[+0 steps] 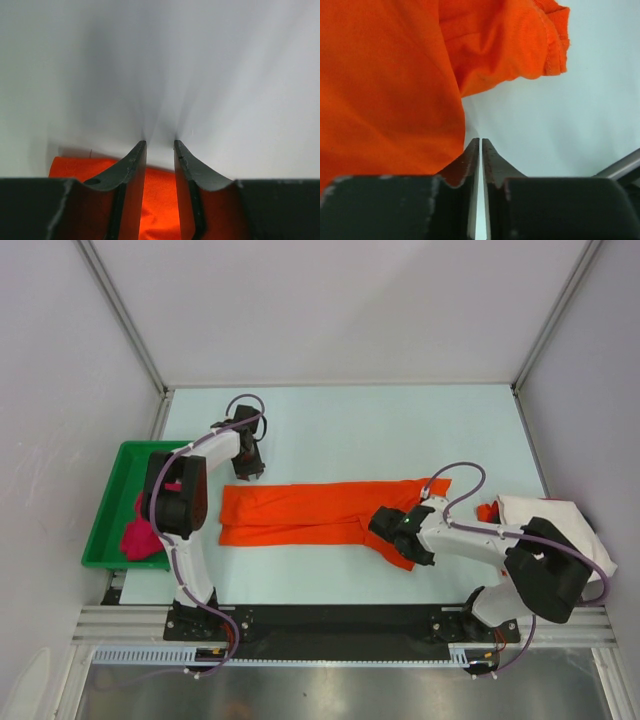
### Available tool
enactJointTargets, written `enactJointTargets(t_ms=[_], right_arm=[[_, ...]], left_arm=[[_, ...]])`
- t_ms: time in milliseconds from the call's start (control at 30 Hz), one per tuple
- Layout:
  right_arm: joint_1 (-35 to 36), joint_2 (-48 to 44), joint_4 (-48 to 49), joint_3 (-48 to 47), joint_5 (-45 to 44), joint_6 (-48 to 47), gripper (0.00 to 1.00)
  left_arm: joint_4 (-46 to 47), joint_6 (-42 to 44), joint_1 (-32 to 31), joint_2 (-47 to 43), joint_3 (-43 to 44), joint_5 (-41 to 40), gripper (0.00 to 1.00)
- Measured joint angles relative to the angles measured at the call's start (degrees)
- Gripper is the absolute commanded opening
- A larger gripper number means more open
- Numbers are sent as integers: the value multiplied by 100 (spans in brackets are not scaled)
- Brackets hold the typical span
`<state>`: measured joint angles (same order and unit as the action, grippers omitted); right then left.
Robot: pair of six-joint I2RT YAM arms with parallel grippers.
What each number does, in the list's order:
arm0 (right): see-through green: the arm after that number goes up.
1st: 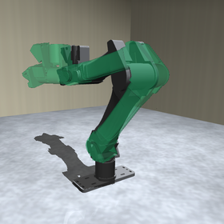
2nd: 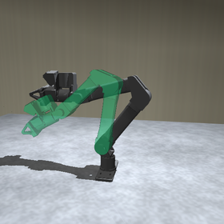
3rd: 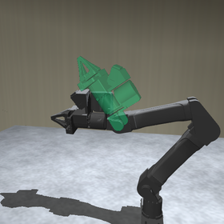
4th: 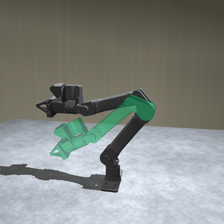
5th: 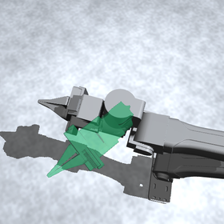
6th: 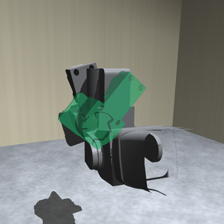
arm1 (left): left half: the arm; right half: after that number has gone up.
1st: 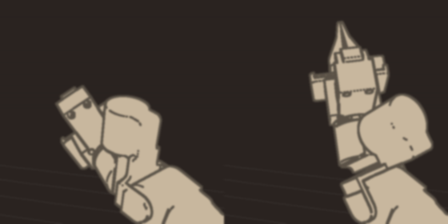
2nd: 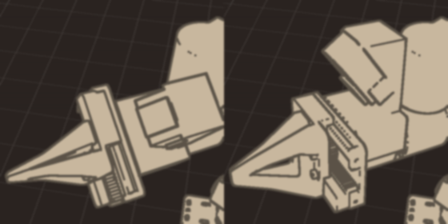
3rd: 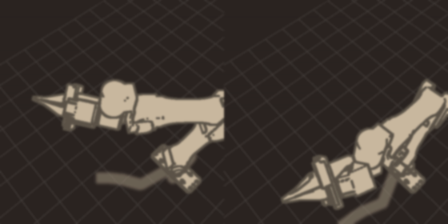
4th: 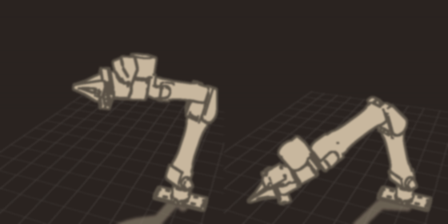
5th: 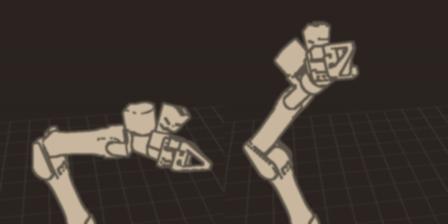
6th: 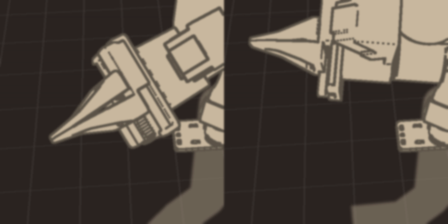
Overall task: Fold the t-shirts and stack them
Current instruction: Rotate the tshirt 90 degrees
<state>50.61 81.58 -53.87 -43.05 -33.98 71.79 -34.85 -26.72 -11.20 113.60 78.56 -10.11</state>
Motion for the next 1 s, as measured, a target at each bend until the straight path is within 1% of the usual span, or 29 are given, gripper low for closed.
enactJointTargets(t_ms=[33, 67, 200, 300, 500, 533, 567, 833, 1000], right_arm=[[-24, 46, 76, 24, 15, -2, 2], [-39, 83, 157, 52, 26, -2, 1], [-50, 232, 365, 157, 55, 20, 0], [-50, 260, 367, 157, 15, 33, 0], [-61, 304, 332, 136, -24, 131, 0], [-76, 308, 326, 129, -20, 140, 0], [-98, 319, 321, 118, -15, 151, 0], [-356, 605, 225, -136, 2, 59, 0], [-509, 734, 216, -251, 52, -52, 0]], left_arm=[[0, -11, 0, 0, 2, 2, 33], [0, -15, 0, 0, 2, 2, 33], [-2, -20, 0, 0, 2, 2, 32], [-2, -26, 0, 0, 2, 2, 27], [-44, -55, 4, 11, 24, 0, 11], [-46, -72, 4, 13, 24, -2, 3], [-50, -81, 4, 13, 24, -7, 1], [-79, -131, 2, 0, 0, -72, 0], [-74, -140, 2, -131, -195, -192, 0]])
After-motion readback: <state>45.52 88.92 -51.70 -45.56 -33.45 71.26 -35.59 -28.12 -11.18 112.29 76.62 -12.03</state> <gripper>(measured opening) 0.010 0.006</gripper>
